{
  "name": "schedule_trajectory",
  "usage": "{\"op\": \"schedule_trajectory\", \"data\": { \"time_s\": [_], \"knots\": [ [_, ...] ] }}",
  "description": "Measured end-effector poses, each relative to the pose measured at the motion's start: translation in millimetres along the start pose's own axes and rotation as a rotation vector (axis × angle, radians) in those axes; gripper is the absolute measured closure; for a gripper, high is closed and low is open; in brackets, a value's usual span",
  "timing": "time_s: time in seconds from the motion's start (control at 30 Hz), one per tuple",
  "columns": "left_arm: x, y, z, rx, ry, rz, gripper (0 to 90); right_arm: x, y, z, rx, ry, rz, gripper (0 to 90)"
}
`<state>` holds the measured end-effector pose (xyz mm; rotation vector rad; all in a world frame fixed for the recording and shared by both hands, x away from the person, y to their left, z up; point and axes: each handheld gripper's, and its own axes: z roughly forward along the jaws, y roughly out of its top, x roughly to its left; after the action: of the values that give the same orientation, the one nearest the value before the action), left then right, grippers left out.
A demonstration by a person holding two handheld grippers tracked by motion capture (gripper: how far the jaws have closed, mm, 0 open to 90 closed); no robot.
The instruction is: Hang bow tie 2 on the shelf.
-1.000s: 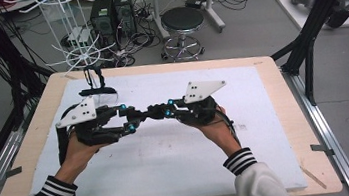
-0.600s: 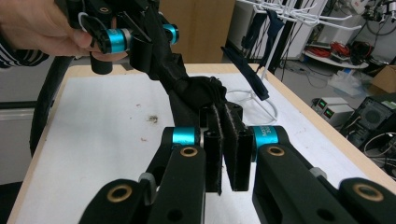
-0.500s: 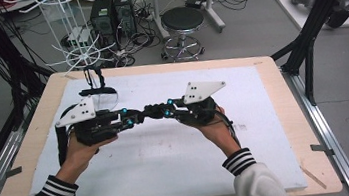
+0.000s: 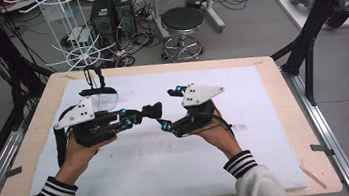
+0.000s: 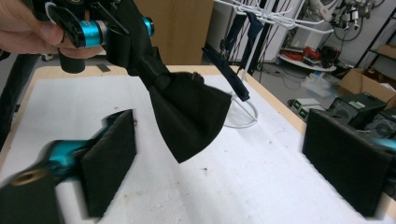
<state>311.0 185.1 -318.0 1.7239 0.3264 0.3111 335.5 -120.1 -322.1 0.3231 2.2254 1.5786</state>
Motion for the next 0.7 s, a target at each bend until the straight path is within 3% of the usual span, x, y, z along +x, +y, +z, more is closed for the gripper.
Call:
{"op": "schedule_trajectory", "data": {
  "time_s": [0.13, 0.33, 0.53, 0.7],
  "knots": [
    [-0.8, -0.6, -3.6, -0.007, 0.011, 0.004, 82.1, 0.1, -2.2, -5.0, -0.007, 0.016, 0.027, 9.1],
    [-0.8, 0.3, -10.2, -0.021, 0.035, 0.007, 82.1, 4.4, -11.2, -17.9, -0.015, -0.019, 0.061, 9.2],
    [-1.1, 2.5, -19.8, -0.038, 0.065, 0.008, 82.1, 5.4, -25.0, -42.7, -0.042, -0.094, 0.112, 9.2],
    [1.3, 4.5, -30.4, -0.06, 0.099, 0.01, 82.1, 7.7, -36.8, -65.2, -0.067, -0.179, 0.126, 9.2]
  ]
}}
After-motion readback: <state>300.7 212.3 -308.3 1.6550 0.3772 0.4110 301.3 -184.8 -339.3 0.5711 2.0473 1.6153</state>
